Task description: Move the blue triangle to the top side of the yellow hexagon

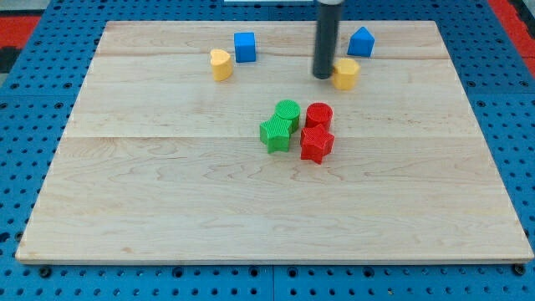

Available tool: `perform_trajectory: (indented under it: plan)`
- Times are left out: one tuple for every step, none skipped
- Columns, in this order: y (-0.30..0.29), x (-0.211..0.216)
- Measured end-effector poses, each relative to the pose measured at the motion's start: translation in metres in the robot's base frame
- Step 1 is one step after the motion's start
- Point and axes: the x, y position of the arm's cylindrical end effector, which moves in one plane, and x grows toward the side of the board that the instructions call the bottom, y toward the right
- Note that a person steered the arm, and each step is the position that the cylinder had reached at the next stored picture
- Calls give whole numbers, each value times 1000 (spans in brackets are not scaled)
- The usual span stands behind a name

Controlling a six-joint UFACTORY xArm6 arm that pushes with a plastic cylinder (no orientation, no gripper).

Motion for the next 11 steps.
perform_trajectory:
  plan:
    - [2,0]
    - [-115,0]
    - [-119,-24]
    - [-69,-59]
    - [-44,-85]
    - [-17,-76]
    - [-10,-65]
    - [21,-58]
    - [36,-57]
    - [-22,-53]
    - [-80,1]
